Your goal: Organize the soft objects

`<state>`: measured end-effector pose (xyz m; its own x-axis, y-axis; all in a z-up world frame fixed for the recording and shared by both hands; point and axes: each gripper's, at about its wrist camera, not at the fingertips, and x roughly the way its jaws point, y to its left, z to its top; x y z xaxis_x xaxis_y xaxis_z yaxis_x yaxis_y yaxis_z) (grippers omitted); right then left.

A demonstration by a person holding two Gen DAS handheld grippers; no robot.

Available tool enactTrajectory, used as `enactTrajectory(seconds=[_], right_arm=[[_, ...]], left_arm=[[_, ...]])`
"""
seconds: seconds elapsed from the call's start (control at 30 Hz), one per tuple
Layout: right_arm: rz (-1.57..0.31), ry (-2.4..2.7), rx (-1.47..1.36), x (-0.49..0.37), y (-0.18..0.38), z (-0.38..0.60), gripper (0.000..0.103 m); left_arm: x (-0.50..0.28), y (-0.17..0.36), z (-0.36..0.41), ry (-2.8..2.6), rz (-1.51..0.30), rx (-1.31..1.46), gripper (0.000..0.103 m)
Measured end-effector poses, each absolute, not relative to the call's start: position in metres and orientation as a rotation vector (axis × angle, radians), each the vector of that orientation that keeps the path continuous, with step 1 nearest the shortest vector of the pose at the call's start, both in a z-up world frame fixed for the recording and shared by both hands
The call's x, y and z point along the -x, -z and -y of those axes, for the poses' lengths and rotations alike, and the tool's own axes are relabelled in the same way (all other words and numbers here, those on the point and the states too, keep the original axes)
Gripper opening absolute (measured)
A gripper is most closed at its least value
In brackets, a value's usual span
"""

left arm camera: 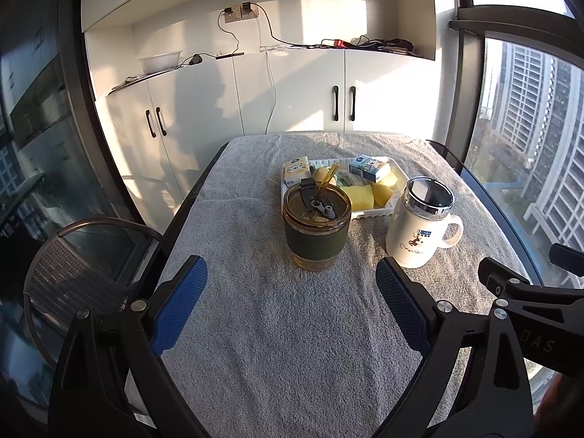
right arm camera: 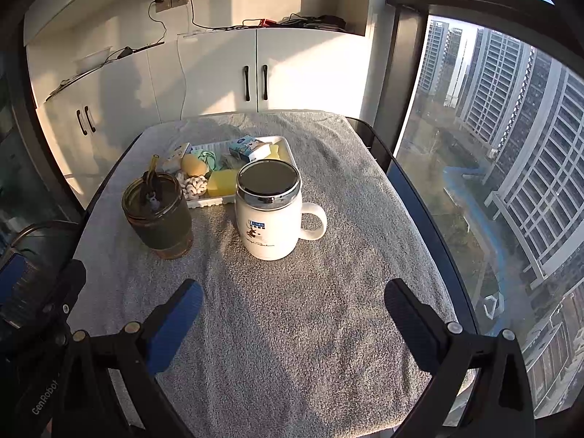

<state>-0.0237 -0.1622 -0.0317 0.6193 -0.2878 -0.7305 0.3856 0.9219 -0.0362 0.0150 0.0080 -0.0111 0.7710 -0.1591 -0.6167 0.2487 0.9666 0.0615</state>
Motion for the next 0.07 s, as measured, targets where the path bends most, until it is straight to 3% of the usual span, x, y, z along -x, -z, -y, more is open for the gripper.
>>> enactTrajectory(seconds=[0.07], right_arm=[[-0.817, 0.389, -0.127, 0.0237, 0.0317, 0.162, 0.102]], left_arm=[[-0.0153, 0.0113, -0.0087, 0.223, -0.658, -0.139, 0.095]])
